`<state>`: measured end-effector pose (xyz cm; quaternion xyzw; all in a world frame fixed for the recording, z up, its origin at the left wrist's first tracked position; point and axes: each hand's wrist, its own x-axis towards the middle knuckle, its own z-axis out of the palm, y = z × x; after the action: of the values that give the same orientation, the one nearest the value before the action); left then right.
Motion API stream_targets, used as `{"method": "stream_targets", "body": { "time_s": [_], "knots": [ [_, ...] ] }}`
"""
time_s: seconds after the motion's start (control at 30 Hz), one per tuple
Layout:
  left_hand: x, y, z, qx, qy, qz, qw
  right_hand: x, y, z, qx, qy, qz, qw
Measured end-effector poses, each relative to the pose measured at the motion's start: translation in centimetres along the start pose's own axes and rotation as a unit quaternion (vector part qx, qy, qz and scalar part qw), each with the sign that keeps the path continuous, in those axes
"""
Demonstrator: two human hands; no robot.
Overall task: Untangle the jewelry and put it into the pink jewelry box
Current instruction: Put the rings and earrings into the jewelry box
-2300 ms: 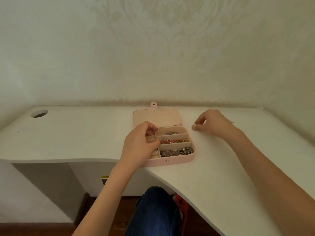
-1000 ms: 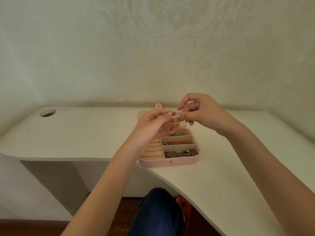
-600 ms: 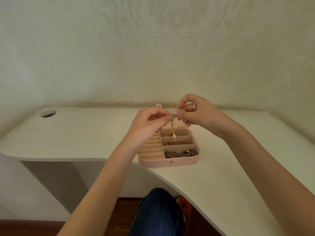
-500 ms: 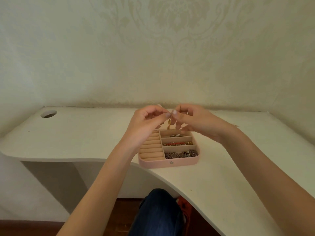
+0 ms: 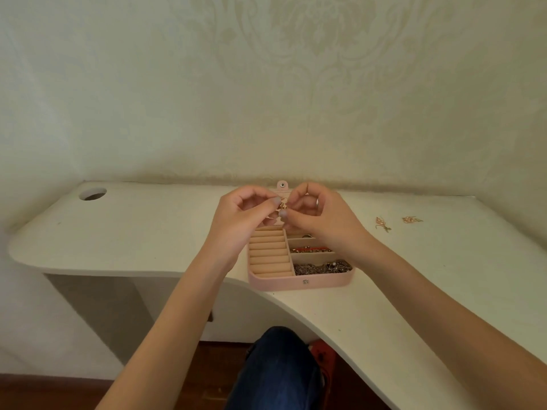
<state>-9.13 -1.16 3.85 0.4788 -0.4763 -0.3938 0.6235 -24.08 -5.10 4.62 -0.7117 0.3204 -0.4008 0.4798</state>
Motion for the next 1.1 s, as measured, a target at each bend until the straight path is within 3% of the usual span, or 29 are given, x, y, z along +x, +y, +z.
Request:
{"method": "stream_targets", "body": {
  "time_s": [0.17,0.6,0.87,1.1],
  "knots": [
    [-0.1,-0.2,-0.4,0.032,-0.011,-0.027,0.999,0.1,0.2,0.1,-0.075,0.058,-0.058,0.994],
    [0.1,-0.3,-0.9,0.004,-0.046,-0.03,0.998,0.1,0.4,0.0,-0.118,0.039,-0.061,0.99],
    [1.1,-0.8,-3.1,0.172,-0.07,0.067,0.98,0.2,0.6,1.0,-0.196,0.025,-0.084,0.977],
    [2.9,-1.8,-4.4,0.253,-0.099,0.059,0.961,1.2,1.6,2.4,-0.317,0.017,-0.062,0.946]
  ]
}}
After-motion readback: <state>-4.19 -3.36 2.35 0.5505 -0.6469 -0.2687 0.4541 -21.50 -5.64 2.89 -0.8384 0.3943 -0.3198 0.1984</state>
